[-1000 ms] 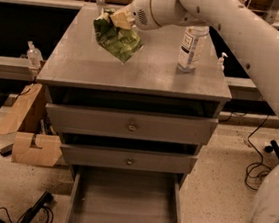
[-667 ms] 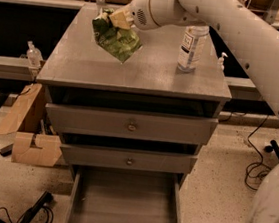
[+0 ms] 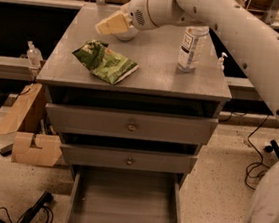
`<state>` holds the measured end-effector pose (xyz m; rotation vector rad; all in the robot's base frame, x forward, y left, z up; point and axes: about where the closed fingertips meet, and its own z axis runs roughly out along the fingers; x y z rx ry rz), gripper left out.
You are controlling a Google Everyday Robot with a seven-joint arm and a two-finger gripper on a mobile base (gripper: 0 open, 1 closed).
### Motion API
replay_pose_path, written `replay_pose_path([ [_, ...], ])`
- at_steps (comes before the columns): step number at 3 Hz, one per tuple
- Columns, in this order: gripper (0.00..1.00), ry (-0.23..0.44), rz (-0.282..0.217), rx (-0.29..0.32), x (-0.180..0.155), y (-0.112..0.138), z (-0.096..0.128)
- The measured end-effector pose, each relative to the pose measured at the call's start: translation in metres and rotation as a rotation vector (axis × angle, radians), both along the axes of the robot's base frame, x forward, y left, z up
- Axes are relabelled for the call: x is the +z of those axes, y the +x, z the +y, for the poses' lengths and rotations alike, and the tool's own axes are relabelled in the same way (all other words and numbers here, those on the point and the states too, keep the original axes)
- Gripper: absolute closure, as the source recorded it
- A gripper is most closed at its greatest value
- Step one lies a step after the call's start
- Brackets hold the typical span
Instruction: Pick green jalapeno chip bag from bottom drawer and place on counter
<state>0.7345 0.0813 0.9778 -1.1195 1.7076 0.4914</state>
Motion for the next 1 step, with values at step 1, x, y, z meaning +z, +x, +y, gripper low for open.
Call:
replay_pose_path([
  [1, 0.0, 0.0, 0.001, 0.002, -0.0005, -0.0002, 0.0013],
])
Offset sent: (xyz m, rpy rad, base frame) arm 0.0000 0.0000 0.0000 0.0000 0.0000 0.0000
